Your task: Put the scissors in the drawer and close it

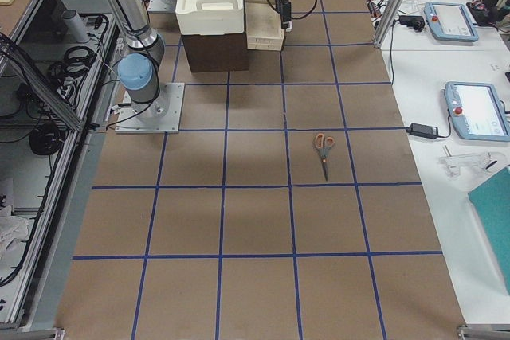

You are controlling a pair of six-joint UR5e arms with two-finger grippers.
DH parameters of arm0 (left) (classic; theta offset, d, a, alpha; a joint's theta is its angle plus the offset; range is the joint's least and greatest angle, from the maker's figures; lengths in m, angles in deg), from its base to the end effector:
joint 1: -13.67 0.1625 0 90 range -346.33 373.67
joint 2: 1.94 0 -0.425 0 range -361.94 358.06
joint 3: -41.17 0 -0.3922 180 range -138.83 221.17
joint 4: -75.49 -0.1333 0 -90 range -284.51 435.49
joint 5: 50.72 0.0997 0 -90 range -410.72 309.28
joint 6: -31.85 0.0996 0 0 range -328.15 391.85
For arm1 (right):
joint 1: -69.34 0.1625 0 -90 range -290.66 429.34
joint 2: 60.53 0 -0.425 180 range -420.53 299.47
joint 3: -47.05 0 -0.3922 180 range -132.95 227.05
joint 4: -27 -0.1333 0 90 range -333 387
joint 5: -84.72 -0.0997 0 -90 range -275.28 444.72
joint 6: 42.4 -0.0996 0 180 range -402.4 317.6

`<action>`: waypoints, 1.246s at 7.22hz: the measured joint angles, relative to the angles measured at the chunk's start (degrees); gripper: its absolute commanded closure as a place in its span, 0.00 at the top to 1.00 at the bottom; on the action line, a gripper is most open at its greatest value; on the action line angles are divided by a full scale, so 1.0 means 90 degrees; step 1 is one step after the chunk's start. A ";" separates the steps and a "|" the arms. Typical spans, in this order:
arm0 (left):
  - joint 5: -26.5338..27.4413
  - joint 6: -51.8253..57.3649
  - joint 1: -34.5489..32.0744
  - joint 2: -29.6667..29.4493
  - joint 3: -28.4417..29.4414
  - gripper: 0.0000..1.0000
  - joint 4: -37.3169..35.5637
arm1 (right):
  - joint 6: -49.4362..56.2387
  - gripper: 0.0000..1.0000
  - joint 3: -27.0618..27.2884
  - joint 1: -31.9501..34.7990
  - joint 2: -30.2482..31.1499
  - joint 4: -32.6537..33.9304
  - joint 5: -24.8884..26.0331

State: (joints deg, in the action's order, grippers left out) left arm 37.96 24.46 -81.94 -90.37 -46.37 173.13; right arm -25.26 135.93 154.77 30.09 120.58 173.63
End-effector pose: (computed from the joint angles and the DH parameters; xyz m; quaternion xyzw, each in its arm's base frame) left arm -0.1812 -0.4573 0.5093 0.0159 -0.9993 -0.0326 0.0079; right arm 0.0953 -0.5051 0.5095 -0.1098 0.9928 -0.0474 0.0006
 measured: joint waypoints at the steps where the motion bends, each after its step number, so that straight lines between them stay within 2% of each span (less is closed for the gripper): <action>1: 0.0000 0.0000 -0.0001 0.0001 0.0000 1.00 0.0004 | 0.0670 1.00 -0.0004 -0.0215 -0.0057 0.0044 -0.0037; 6: 0.0000 0.0000 -0.0002 0.0001 0.0000 1.00 0.0031 | 0.5579 0.99 -0.0055 -0.1811 -0.0816 0.0564 -0.0097; 9: 0.0000 0.0000 -0.0002 0.0001 0.0000 1.00 0.0034 | 0.8093 0.99 -0.0076 -0.2382 -0.1756 0.1712 -0.0043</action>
State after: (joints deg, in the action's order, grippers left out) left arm 37.96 24.46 -81.95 -90.36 -46.37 173.43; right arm 47.58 135.25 133.33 14.29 135.99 173.24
